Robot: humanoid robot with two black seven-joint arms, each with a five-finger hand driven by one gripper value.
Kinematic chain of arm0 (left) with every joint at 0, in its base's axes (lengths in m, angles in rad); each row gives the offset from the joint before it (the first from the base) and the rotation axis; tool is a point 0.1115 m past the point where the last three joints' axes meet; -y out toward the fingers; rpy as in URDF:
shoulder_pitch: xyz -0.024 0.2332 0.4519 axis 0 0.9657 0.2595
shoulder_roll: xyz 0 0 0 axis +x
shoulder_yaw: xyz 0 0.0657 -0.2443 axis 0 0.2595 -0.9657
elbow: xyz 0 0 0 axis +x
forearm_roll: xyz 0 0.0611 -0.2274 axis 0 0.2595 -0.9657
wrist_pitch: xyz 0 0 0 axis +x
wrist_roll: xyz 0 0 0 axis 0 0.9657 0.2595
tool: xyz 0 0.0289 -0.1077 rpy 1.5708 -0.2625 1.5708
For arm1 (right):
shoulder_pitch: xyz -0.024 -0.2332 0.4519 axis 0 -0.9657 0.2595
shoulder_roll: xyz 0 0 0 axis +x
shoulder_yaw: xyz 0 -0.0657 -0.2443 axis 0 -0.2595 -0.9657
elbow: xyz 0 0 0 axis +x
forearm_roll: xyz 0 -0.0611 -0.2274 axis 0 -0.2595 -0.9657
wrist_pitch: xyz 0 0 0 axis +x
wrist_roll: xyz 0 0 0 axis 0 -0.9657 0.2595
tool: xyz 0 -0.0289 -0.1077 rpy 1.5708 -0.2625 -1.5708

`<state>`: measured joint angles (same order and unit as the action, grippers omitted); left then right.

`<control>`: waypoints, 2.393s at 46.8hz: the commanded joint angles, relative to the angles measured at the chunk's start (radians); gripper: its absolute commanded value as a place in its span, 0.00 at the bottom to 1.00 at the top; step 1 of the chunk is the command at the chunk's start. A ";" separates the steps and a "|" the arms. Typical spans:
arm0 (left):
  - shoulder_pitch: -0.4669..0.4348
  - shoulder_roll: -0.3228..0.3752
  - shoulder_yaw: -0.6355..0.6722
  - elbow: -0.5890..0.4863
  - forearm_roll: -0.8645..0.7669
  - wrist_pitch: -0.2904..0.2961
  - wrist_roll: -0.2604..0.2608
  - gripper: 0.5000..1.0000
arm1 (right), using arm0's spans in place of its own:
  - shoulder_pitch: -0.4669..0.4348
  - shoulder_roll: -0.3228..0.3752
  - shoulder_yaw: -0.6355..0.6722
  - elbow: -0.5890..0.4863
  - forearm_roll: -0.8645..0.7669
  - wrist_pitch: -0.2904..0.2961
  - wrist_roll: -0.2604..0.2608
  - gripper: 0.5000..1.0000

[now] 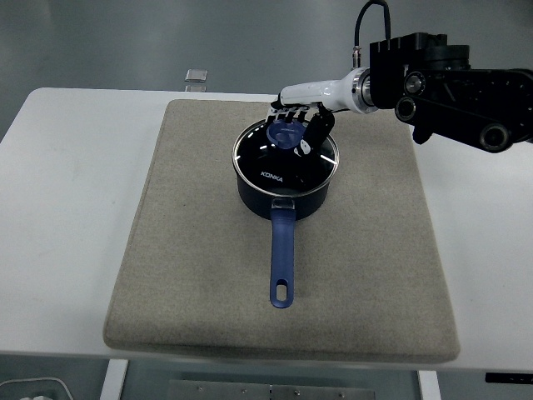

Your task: Lift the pot lid and place it to the right of the pot.

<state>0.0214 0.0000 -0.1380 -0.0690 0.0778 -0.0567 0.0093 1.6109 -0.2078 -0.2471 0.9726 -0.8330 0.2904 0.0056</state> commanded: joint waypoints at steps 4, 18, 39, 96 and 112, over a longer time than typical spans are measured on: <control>0.000 0.000 0.000 0.000 -0.001 0.000 0.000 1.00 | 0.011 0.001 0.002 0.000 0.000 0.006 0.001 0.24; 0.000 0.000 0.000 0.000 0.000 0.000 0.000 1.00 | 0.018 -0.001 0.000 0.000 0.000 0.006 -0.001 0.03; -0.001 0.000 0.000 0.000 0.000 0.000 0.000 1.00 | 0.064 -0.041 -0.003 -0.005 0.006 0.027 -0.001 0.00; -0.001 0.000 0.000 0.000 0.000 0.000 0.000 1.00 | -0.092 -0.165 -0.026 -0.224 0.015 0.027 -0.006 0.00; 0.000 0.000 0.000 0.000 0.000 0.000 0.000 1.00 | -0.166 -0.156 -0.023 -0.242 0.015 -0.046 -0.006 0.00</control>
<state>0.0210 0.0000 -0.1381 -0.0690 0.0778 -0.0567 0.0092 1.4571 -0.3652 -0.2678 0.7303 -0.8188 0.2590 -0.0005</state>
